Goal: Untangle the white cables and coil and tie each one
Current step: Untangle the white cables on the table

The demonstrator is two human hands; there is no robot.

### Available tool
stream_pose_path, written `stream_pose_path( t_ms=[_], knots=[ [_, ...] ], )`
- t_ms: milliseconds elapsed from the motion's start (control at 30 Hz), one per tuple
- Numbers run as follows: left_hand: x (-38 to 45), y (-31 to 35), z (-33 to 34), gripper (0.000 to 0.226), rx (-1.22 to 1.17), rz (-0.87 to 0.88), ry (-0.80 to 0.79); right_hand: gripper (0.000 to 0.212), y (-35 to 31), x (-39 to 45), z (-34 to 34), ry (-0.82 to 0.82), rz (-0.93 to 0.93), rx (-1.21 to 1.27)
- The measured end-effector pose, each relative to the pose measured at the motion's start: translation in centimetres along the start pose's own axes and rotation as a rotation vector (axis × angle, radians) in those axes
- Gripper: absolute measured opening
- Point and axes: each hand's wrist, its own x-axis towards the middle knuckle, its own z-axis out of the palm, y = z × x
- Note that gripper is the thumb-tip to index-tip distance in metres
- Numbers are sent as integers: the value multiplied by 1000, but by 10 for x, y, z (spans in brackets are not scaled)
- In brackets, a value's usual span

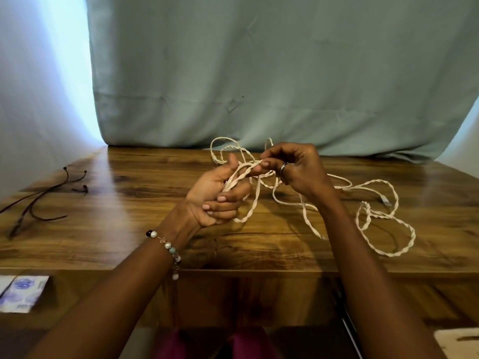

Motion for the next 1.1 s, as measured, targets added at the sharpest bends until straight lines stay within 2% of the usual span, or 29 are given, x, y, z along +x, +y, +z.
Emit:
stream_pose_path(
  t_ms=[100, 233, 367, 433, 533, 567, 667, 733, 833, 933, 1033, 1100],
  knots=[
    [-4, 2, -2, 59, 15, 62, 9, 12, 8, 3, 4, 11, -72, -118],
    [-8, 2, -5, 46, 90, 65, 96, 14, 9, 6, 7, 84, -228, -295],
    [-6, 4, 2, 39, 66, 108, 137, 18, 13, 8, 9, 135, -176, -398],
    [-5, 7, 1, 39, 16, 111, 120, 23, 15, 4, 10, 44, -102, -563],
    [-6, 13, -2, 46, -36, 153, 101, 55, 15, -10, 18, -195, 11, -781],
    [-5, 15, -2, 47, -58, 185, 85, 60, 15, -14, 22, -276, 25, -851],
    [-1, 23, -5, 52, -117, 327, 74, 49, 1, -27, 32, -504, 127, -966],
    [0, 28, -8, 52, -138, 408, 73, 58, -12, -36, 39, -633, 135, -1075],
    [6, 33, -3, 49, -149, 536, 218, 55, -34, -46, 48, -709, 84, -1228],
    [13, 32, 1, 36, -75, 677, 528, 39, -47, -46, 47, -706, 19, -1220],
    [23, 20, 6, 29, 168, 630, 705, 27, -51, -44, 37, -626, -154, -1120],
    [26, 11, 8, 35, 313, 546, 767, 23, -49, -39, 27, -551, -282, -945]
  ],
)
